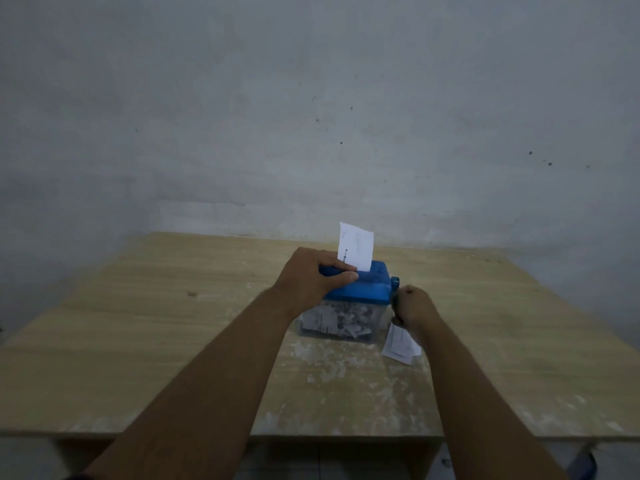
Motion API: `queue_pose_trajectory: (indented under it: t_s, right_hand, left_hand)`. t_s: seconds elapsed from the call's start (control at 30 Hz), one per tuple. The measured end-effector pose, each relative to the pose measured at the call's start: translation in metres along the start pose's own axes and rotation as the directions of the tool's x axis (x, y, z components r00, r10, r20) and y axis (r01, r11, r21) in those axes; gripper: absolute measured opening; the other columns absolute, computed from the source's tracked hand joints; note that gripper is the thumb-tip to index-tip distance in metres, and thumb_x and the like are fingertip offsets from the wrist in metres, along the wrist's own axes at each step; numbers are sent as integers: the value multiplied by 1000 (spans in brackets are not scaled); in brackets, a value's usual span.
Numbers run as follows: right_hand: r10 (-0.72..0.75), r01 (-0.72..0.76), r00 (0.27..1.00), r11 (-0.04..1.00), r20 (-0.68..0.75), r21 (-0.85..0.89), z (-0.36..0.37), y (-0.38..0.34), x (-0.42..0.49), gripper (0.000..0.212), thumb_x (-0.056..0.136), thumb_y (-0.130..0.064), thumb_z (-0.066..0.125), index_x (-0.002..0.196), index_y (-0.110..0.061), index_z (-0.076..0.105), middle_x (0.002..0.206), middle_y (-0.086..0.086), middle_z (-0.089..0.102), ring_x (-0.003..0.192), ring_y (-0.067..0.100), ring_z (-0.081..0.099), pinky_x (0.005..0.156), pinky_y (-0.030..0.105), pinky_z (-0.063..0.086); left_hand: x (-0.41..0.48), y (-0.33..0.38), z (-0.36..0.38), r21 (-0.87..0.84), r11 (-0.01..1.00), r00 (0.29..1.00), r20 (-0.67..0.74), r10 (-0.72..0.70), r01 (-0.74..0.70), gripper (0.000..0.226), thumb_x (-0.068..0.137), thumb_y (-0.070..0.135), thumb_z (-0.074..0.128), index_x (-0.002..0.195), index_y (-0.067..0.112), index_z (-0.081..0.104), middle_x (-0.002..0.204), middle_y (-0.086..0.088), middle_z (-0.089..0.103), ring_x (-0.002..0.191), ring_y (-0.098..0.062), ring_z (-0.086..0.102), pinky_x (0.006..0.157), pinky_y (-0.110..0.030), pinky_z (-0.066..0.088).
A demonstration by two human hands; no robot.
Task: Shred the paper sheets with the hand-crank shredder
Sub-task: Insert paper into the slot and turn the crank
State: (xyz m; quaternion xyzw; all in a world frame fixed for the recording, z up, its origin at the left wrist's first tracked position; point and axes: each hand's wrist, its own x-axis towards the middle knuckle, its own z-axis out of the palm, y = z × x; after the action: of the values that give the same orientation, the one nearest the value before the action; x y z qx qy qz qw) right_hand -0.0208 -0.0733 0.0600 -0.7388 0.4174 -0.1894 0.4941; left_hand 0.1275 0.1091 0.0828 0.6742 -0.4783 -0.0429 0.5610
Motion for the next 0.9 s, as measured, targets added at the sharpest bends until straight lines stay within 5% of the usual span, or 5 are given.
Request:
queue_pose_trajectory:
  t_s: [0.23,0.47,0.7,0.9]
  right_hand:
    - [-62,100,973,982,-225,161,0,19,-57,30,103,-31,56,89,-7,65,89,16,67,87,36,68,86,56,60]
    - [-135,173,973,963,-184,208,-33,-17,-80,15,105,-20,56,103,-13,69,92,8,69,75,20,62,67,34,51]
    - [-288,303,947,947,-140,106,-51,-64,-51,28,107,-33,57,98,-11,71,85,5,69,71,17,62,68,32,54]
    - [-236,247,966,962,-100,112,-40,-74,-2,37,105,-41,60,97,-5,63,91,18,69,69,23,58,75,42,59]
  left_hand:
    - [-2,4,2,-17,998,998,-15,-57,57,19,87,34,87,104,27,86,107,18,77,101,1,71,78,-12,56]
    - [0,6,0,25,999,999,11,-49,49,15,88,32,86,103,26,86,106,20,75,97,9,66,74,-5,51]
    - [5,3,-5,63,997,998,58,-39,35,16,90,31,85,105,27,86,103,25,71,90,24,60,74,-1,48]
    - [4,-1,-4,27,999,999,46,-18,17,15,90,31,84,104,27,86,108,23,73,98,18,63,78,-5,51]
